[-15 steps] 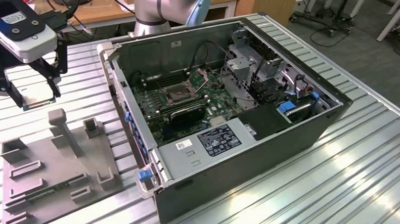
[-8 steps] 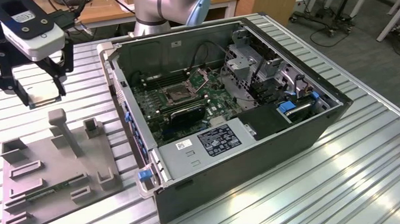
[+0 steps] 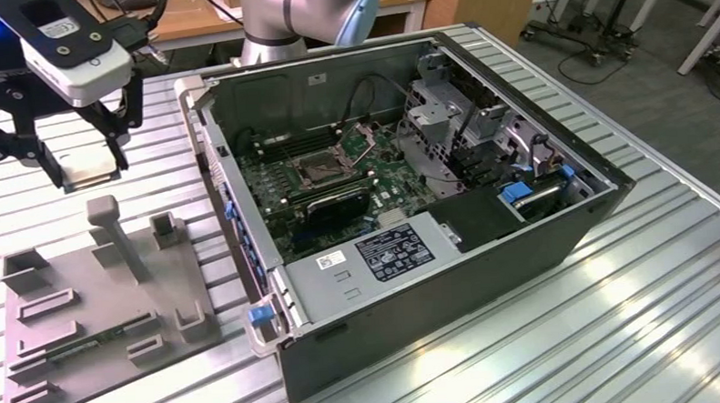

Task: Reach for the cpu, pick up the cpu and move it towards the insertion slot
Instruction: 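Pick up the cpu and move it towards the insertion slot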

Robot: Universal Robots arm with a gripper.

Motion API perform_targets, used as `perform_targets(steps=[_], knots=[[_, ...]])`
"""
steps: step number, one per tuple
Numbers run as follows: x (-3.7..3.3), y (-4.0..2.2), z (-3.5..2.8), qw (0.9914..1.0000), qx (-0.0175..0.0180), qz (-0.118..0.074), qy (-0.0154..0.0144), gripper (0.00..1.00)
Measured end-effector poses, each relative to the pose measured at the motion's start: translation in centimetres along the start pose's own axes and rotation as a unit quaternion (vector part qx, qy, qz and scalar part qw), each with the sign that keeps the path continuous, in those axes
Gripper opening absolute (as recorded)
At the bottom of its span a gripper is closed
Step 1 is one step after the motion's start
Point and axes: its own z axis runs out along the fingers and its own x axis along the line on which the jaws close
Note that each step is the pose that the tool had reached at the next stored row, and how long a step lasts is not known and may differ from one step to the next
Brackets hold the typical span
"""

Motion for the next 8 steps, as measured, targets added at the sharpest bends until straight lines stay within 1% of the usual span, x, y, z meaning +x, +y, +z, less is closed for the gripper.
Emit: perform_targets(steps=[8], knots=[[-0.74, -0.02, 0.01, 1.0, 0.0, 0.0, 0.0, 0.55]])
